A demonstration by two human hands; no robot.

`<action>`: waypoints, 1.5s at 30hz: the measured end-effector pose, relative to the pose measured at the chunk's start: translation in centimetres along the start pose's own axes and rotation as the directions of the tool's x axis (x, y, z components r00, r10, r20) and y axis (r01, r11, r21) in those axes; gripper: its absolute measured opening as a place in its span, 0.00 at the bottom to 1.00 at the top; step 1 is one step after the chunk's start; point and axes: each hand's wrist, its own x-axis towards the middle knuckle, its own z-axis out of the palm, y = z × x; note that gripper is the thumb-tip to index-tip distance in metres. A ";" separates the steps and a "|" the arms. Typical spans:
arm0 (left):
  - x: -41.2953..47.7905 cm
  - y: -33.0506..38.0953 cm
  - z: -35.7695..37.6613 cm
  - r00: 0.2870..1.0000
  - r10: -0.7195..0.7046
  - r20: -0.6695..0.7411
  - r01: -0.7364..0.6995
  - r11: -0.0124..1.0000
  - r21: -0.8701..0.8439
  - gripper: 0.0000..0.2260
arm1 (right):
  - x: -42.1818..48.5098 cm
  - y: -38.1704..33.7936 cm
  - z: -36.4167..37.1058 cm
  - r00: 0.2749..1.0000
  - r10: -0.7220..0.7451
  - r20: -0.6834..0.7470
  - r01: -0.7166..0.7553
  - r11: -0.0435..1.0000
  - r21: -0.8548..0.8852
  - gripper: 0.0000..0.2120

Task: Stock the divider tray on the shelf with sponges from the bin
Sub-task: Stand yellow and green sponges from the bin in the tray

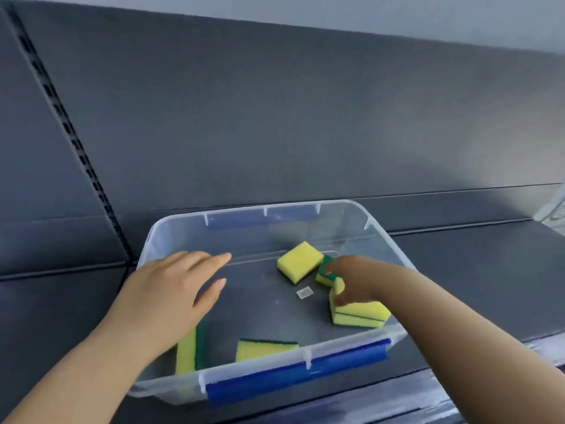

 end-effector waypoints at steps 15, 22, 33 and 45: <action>5.8 8.2 3.0 0.942 -0.100 0.319 0.067 0.991 0.113 0.14 | -0.6 4.6 -3.6 0.838 -0.312 -0.448 0.419 0.893 0.163 0.33; 11.8 11.5 9.2 0.699 0.170 0.695 -0.233 0.972 -0.004 0.23 | -3.4 6.3 -2.0 0.718 -0.111 -0.687 0.422 0.855 0.302 0.30; 13.8 14.9 12.0 0.614 0.305 0.728 -0.223 0.952 -0.210 0.24 | -4.2 6.1 0.5 0.709 0.067 -0.702 0.325 0.852 0.410 0.28; 11.6 9.2 12.0 0.526 0.193 0.828 0.045 0.966 -0.253 0.33 | -3.6 3.3 -0.1 0.745 0.103 -0.659 0.250 0.873 0.419 0.28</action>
